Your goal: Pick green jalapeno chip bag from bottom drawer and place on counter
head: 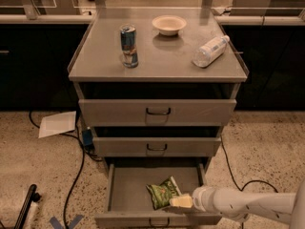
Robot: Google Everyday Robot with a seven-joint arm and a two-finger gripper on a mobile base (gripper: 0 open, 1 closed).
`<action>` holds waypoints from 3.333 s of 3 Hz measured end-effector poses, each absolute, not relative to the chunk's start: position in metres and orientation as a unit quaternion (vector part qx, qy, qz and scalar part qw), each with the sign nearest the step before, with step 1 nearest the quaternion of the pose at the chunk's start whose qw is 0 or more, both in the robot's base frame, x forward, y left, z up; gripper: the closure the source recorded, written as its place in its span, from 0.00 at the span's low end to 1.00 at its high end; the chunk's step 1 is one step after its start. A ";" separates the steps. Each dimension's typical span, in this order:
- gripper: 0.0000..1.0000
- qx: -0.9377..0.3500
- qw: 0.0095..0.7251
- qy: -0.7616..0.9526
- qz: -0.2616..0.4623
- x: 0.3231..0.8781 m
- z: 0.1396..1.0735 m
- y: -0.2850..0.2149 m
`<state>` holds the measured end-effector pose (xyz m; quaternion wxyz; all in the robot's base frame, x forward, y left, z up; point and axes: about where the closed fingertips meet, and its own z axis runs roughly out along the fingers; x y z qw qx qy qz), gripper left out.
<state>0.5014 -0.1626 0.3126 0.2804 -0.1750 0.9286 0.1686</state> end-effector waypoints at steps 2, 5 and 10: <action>0.00 -0.165 0.274 0.924 0.210 0.512 0.258 -0.142; 0.00 -0.188 0.229 0.918 0.263 0.544 0.181 -0.088; 0.42 -0.202 0.180 0.935 0.229 0.547 0.121 -0.051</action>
Offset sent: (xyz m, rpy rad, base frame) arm 0.0261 0.0382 -0.1041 0.1519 0.0711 0.0281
